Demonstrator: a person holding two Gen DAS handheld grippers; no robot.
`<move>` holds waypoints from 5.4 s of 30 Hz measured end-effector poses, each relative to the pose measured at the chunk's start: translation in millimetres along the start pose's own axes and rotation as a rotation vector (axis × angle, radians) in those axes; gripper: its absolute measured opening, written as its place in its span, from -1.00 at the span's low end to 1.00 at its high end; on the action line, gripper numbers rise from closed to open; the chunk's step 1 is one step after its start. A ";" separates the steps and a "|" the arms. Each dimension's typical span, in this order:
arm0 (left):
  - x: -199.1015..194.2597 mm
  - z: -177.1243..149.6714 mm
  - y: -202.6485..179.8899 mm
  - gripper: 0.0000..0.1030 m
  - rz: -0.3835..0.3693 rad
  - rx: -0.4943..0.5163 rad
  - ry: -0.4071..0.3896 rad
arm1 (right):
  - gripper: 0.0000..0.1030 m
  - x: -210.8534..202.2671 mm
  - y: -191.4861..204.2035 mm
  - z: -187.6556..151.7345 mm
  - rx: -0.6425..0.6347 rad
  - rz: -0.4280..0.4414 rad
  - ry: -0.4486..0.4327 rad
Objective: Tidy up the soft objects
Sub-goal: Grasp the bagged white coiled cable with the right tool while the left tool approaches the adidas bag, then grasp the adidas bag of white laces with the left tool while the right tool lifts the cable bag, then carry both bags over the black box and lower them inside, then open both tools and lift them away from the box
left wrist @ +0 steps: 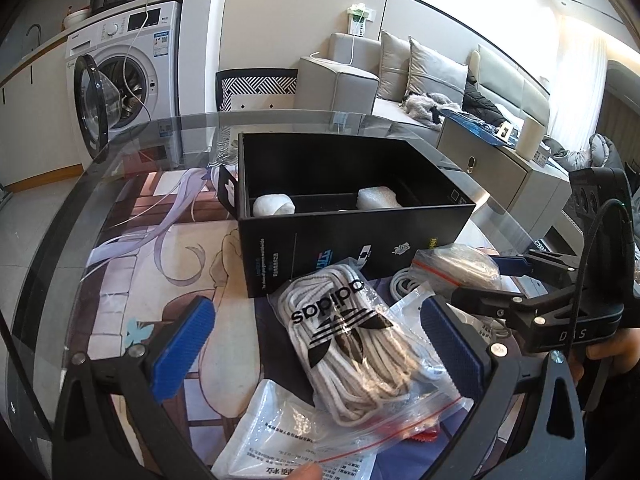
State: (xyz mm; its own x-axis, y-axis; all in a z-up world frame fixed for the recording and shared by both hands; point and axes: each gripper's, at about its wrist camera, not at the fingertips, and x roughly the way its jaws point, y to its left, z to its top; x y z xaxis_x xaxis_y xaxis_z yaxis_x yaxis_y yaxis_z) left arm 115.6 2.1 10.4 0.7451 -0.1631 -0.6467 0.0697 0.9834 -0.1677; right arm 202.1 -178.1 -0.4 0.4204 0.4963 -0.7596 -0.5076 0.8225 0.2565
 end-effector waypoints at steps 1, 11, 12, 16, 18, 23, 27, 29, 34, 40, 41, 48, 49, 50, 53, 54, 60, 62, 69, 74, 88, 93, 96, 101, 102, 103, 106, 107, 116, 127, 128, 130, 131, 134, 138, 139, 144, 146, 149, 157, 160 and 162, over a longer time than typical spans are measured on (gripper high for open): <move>-0.3 -0.4 0.2 1.00 0.001 0.000 0.000 | 0.52 -1.1 -0.2 -0.6 0.000 -0.001 -0.004; -1.8 -3.6 1.9 1.00 -0.016 -0.018 0.013 | 0.51 -20.2 -3.6 -4.7 -0.001 0.021 -0.074; -1.0 -4.1 2.0 1.00 -0.018 -0.020 0.022 | 0.51 -24.1 -3.4 -4.3 -0.004 0.023 -0.087; 5.1 -4.0 0.2 1.00 -0.023 -0.023 0.053 | 0.51 -31.7 -2.3 -1.7 -0.008 0.021 -0.113; 7.2 -5.2 0.7 1.00 -0.028 -0.034 0.059 | 0.51 -35.5 -2.0 -1.1 -0.011 0.021 -0.124; 13.5 -7.6 10.6 0.88 -0.063 -0.107 0.094 | 0.51 -40.2 -1.0 -1.0 -0.017 0.019 -0.135; 17.6 -11.2 9.2 0.51 -0.103 -0.095 0.130 | 0.51 -43.8 0.8 -2.4 -0.020 0.017 -0.143; 16.5 -13.4 7.3 0.24 -0.103 -0.086 0.126 | 0.51 -45.3 1.9 -2.8 -0.025 0.017 -0.146; 9.4 -15.6 10.0 -0.24 -0.093 -0.091 0.108 | 0.51 -49.9 5.8 -2.3 -0.033 0.018 -0.158; -4.7 -13.3 14.3 -0.29 -0.087 -0.083 0.065 | 0.51 -59.0 13.2 -1.3 -0.048 0.023 -0.187; -7.8 -13.0 14.5 -0.29 -0.086 -0.084 0.057 | 0.51 -60.2 13.8 -0.8 -0.050 0.023 -0.191; -29.3 -3.2 20.9 -0.29 -0.081 -0.092 -0.007 | 0.51 -74.8 25.4 1.4 -0.080 0.021 -0.230; -30.8 -1.8 21.5 -0.29 -0.078 -0.090 -0.012 | 0.51 -76.9 27.5 1.6 -0.085 0.021 -0.236; -32.8 -0.3 22.3 -0.29 -0.077 -0.091 -0.017 | 0.51 -77.7 28.3 2.2 -0.087 0.021 -0.239; -38.1 5.2 24.3 -0.29 -0.081 -0.089 -0.039 | 0.51 -80.4 31.4 5.1 -0.100 0.017 -0.249; -40.2 7.4 24.1 -0.29 -0.082 -0.085 -0.047 | 0.51 -81.3 32.7 6.9 -0.107 0.013 -0.252; -45.1 25.5 19.8 -0.29 -0.084 -0.063 -0.086 | 0.51 -86.5 40.8 20.9 -0.151 -0.024 -0.261; -44.4 33.1 19.1 -0.29 -0.086 -0.058 -0.094 | 0.51 -84.2 43.2 26.4 -0.170 -0.050 -0.260; -40.3 54.7 15.8 -0.29 -0.089 -0.022 -0.117 | 0.51 -80.5 48.3 43.6 -0.179 -0.112 -0.256; -35.6 65.8 16.7 -0.29 -0.088 -0.012 -0.127 | 0.51 -77.7 53.2 53.7 -0.212 -0.155 -0.252; -10.8 81.1 23.6 -0.29 -0.074 -0.054 -0.127 | 0.51 -46.5 56.7 74.1 -0.282 -0.191 -0.188; -5.1 80.4 23.8 -0.29 -0.073 -0.056 -0.123 | 0.51 -28.6 58.0 79.4 -0.296 -0.207 -0.159; -0.3 79.0 24.7 -0.29 -0.065 -0.055 -0.118 | 0.51 -19.2 57.1 83.4 -0.307 -0.211 -0.146; 8.1 82.2 26.3 -0.29 -0.049 -0.061 -0.118 | 0.51 -5.8 59.7 84.8 -0.328 -0.215 -0.127; 9.8 82.6 26.4 -0.29 -0.049 -0.065 -0.117 | 0.51 -3.0 59.8 86.0 -0.332 -0.216 -0.123; 11.8 83.2 26.7 -0.29 -0.049 -0.065 -0.116 | 0.51 -1.3 59.3 87.7 -0.335 -0.215 -0.122; 16.6 84.5 28.6 -0.29 -0.053 -0.070 -0.113 | 0.51 4.1 61.4 89.8 -0.350 -0.214 -0.125; 17.9 84.8 28.9 -0.29 -0.052 -0.072 -0.111 | 0.51 6.8 61.8 90.1 -0.354 -0.210 -0.125; 22.7 83.8 26.8 -0.28 -0.052 -0.060 -0.100 | 0.52 16.4 63.9 94.8 -0.373 -0.203 -0.133; 13.8 85.9 19.9 0.59 -0.050 -0.035 -0.109 | 0.67 -12.9 55.6 82.4 -0.331 -0.229 -0.174; 11.1 85.9 20.4 0.87 -0.044 -0.035 -0.114 | 0.69 -15.7 54.6 80.7 -0.323 -0.231 -0.177; 3.2 83.6 19.7 1.00 -0.034 -0.028 -0.135 | 0.74 -22.3 52.0 76.4 -0.304 -0.234 -0.187; 0.7 83.0 18.7 1.00 -0.031 -0.021 -0.136 | 0.81 -25.5 50.7 74.0 -0.293 -0.231 -0.192; -5.3 79.0 19.4 1.00 -0.010 -0.008 -0.134 | 0.88 -33.1 46.8 67.3 -0.259 -0.216 -0.196; -15.3 71.0 20.8 1.00 0.012 0.003 -0.141 | 0.99 -42.9 43.2 57.9 -0.220 -0.194 -0.204; -17.9 68.5 21.6 1.00 0.017 0.002 -0.141 | 0.99 -45.3 41.9 56.5 -0.214 -0.188 -0.205; -28.5 55.0 26.1 1.00 0.028 -0.004 -0.135 | 0.99 -56.5 38.0 39.4 -0.181 -0.179 -0.194; -32.4 48.3 27.9 1.00 0.035 -0.007 -0.134 | 0.99 -59.2 35.8 31.1 -0.169 -0.173 -0.188; -35.2 41.1 29.8 1.00 0.041 -0.008 -0.123 | 0.99 -60.3 32.9 19.9 -0.156 -0.176 -0.179; -40.8 20.0 30.3 1.00 0.058 0.017 -0.085 | 0.99 -55.1 28.1 5.0 -0.187 -0.156 -0.136; -42.6 14.7 29.7 1.00 0.065 0.030 -0.076 | 0.99 -55.0 25.0 2.1 -0.196 -0.149 -0.119; -43.0 9.5 29.6 1.00 0.055 0.031 -0.066 | 0.99 -55.0 22.6 0.3 -0.199 -0.153 -0.113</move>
State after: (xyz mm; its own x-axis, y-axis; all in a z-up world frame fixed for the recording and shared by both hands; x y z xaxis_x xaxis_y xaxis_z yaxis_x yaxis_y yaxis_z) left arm 91.9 39.0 40.4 0.7904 -0.1037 -0.6038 0.0467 0.9929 -0.1095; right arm 167.8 -186.7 47.4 0.5790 0.4072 -0.7063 -0.5648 0.8251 0.0126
